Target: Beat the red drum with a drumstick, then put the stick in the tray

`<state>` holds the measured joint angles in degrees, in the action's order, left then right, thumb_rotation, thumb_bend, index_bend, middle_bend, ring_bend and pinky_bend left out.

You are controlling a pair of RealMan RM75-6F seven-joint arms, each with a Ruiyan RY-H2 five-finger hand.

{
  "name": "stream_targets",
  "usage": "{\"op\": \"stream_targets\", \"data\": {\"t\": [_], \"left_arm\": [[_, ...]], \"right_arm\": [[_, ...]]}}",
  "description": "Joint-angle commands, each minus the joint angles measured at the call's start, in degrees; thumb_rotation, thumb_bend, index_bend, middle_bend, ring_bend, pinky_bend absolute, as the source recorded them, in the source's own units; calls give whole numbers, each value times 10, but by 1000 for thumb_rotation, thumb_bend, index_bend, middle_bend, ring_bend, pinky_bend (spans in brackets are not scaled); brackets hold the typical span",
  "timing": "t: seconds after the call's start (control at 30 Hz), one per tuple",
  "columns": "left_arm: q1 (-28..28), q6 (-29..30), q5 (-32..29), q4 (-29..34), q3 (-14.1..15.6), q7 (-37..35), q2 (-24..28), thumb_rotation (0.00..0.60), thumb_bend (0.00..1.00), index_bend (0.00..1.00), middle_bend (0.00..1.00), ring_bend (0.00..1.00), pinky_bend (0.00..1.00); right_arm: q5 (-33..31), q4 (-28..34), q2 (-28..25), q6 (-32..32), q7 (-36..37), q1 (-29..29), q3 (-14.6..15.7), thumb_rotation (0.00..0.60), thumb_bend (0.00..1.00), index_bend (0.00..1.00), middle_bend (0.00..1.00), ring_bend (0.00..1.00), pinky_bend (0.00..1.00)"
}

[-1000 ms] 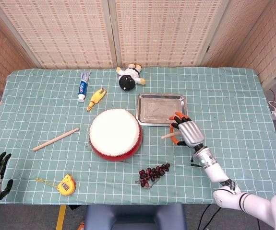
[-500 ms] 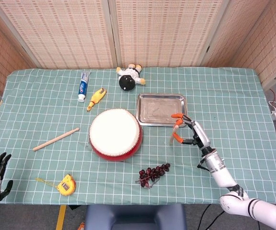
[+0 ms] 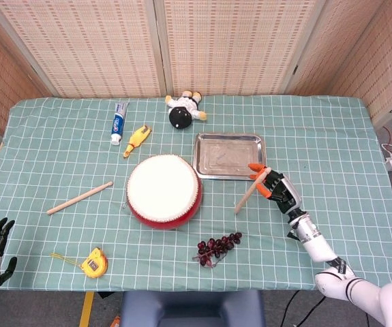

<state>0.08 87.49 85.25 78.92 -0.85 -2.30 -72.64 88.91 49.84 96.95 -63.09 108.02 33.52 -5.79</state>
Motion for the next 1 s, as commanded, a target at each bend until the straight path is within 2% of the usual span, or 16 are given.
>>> {"op": "stream_targets", "data": {"t": [0.03, 0.23, 0.53, 0.6, 0.73, 0.9, 1.0], "left_arm": [[-1, -3, 0, -3, 1, -1, -2, 600, 369, 0, 0, 0, 0], [-1, -5, -1, -9, 1, -5, -5, 600, 368, 0, 0, 0, 0], [1, -6, -3, -18, 1, -10, -10, 600, 368, 0, 0, 0, 0], [1, -6, -3, -19, 1, -11, -10, 600, 369, 0, 0, 0, 0], [1, -6, -3, -21, 0, -12, -11, 600, 368, 0, 0, 0, 0], [1, -8, -3, -23, 1, -14, -12, 600, 368, 0, 0, 0, 0], [1, -10, -5, -27, 1, -18, -13, 600, 368, 0, 0, 0, 0]], "right_arm": [[11, -41, 23, -2, 45, 3, 15, 600, 425, 612, 213, 148, 205], [21, -88, 44, -19, 80, 2, 29, 600, 427, 583, 213, 148, 205], [33, -136, 67, -48, 88, -4, 46, 600, 424, 496, 215, 148, 206], [33, -142, 70, -50, 91, -5, 47, 600, 382, 489, 215, 152, 207], [36, -156, 78, -53, 83, -4, 53, 600, 224, 450, 215, 157, 207], [41, -160, 84, -54, 82, 0, 59, 600, 129, 430, 215, 158, 207], [50, -165, 91, -57, 77, 3, 69, 600, 128, 428, 215, 160, 207]]}}
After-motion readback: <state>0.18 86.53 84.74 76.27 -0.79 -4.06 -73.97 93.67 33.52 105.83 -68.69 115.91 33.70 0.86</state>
